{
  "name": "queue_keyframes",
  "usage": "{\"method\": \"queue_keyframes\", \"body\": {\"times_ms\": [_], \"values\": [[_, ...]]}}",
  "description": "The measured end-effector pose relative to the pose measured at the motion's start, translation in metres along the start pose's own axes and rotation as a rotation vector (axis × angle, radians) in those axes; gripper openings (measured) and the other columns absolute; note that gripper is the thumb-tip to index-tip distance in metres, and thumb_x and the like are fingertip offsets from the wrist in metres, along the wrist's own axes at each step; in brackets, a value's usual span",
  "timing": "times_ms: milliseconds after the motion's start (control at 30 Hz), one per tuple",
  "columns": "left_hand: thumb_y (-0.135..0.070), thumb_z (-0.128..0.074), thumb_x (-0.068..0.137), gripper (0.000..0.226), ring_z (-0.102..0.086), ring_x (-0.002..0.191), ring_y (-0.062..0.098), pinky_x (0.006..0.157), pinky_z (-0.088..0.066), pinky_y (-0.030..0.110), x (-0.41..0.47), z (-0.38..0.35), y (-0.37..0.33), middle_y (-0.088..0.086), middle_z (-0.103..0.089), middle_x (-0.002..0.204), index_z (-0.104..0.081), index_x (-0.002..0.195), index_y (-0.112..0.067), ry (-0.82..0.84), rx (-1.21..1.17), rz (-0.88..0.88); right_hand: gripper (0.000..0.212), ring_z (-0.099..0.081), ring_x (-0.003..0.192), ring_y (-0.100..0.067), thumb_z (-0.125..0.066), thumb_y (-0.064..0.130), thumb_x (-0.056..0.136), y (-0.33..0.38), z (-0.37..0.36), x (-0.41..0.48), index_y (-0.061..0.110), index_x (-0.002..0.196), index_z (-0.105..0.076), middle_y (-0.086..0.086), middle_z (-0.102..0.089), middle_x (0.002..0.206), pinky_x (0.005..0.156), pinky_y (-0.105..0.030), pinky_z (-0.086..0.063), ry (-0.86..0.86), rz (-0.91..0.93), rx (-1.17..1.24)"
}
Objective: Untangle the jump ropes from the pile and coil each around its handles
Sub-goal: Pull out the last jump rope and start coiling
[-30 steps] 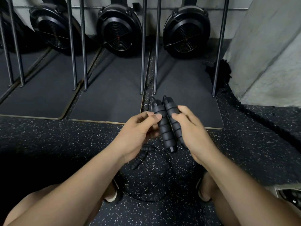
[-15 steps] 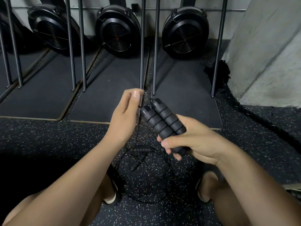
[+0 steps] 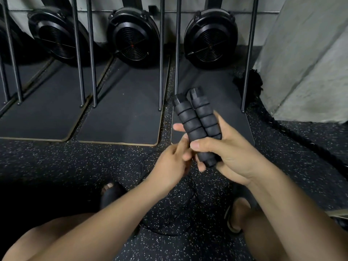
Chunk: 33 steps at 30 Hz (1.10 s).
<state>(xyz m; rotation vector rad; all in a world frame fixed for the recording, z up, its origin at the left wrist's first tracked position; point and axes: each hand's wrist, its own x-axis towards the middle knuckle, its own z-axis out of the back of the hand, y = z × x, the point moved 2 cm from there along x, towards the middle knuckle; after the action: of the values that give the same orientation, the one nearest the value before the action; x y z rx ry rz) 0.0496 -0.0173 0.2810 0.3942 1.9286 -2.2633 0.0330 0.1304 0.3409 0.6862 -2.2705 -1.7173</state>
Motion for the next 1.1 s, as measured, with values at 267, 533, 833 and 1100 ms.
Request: {"method": "queue_keyframes", "body": {"times_ms": [267, 533, 833, 1100], "values": [[-0.055, -0.046, 0.109, 0.053, -0.053, 0.057, 0.018, 0.061, -0.046, 0.037, -0.013, 0.017, -0.012, 0.006, -0.062, 0.064, -0.069, 0.074, -0.021, 0.169, 0.39, -0.12, 0.078, -0.075, 0.077, -0.033, -0.081, -0.013, 0.082, 0.004, 0.042, 0.008, 0.032, 0.135, -0.046, -0.015, -0.072, 0.117, 0.059, -0.043, -0.06, -0.225, -0.079, -0.491], [-0.041, -0.084, 0.089, 0.028, -0.048, 0.059, 0.008, 0.06, -0.039, 0.026, -0.006, 0.053, -0.029, -0.007, -0.06, 0.062, -0.073, 0.075, -0.02, 0.25, 0.327, -0.25, 0.057, -0.069, 0.067, -0.014, -0.082, -0.006, 0.076, -0.027, 0.037, 0.001, 0.02, 0.119, -0.054, -0.005, -0.07, 0.085, 0.058, -0.041, -0.065, 0.279, -0.527, -1.014], [-0.036, -0.072, 0.09, 0.034, -0.046, 0.06, 0.02, 0.06, -0.04, 0.035, 0.007, 0.061, -0.029, 0.012, -0.053, 0.068, -0.063, 0.08, -0.005, 0.219, -0.016, -0.224, 0.069, -0.068, 0.067, -0.017, -0.074, -0.023, 0.083, 0.026, 0.013, -0.02, 0.011, 0.139, -0.054, -0.018, -0.075, 0.121, 0.049, -0.027, -0.054, 0.426, -0.323, -0.393], [-0.044, -0.058, 0.108, 0.032, -0.033, 0.046, 0.005, 0.048, -0.027, 0.021, -0.007, 0.045, -0.02, -0.014, -0.038, 0.051, -0.074, 0.088, -0.024, 0.295, 0.442, -0.206, 0.061, -0.076, 0.072, -0.032, -0.085, -0.008, 0.081, 0.009, 0.047, 0.005, 0.015, 0.122, -0.047, -0.019, -0.077, 0.104, 0.055, -0.04, -0.059, -0.295, -0.192, -0.555]]}}
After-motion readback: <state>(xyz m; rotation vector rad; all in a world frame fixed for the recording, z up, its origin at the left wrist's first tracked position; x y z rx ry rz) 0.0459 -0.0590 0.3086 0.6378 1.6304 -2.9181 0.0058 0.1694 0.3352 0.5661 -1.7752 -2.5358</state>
